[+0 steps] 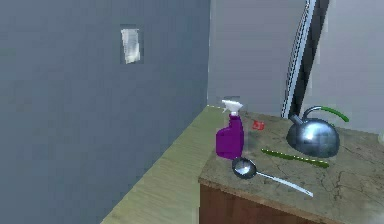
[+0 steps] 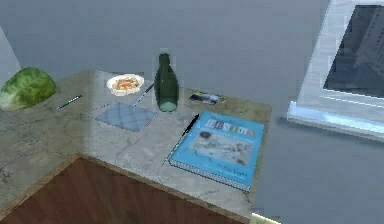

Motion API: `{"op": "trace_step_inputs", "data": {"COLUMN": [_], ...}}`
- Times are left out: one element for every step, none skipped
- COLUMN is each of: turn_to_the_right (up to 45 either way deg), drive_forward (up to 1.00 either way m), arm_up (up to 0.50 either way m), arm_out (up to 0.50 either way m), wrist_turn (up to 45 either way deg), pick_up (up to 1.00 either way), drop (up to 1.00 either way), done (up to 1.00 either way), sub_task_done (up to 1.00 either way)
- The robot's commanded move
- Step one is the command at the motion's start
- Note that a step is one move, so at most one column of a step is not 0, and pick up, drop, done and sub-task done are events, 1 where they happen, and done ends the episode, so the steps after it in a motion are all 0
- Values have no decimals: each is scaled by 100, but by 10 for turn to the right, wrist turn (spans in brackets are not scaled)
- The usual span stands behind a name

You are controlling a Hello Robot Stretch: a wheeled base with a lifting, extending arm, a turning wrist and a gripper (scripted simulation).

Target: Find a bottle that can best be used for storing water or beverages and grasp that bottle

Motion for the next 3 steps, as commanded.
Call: {"op": "trace_step_inputs", "data": {"turn_to_the_right": [0, 0, 0], "drive_forward": [0, 0, 0], "arm_up": [38, 0, 0], "arm_out": [0, 50, 0], "wrist_turn": [0, 0, 450], "pick_up": [0, 0, 0], "drop": [0, 0, 0], "done": [0, 0, 0], "sub_task_done": [0, 0, 0]}}
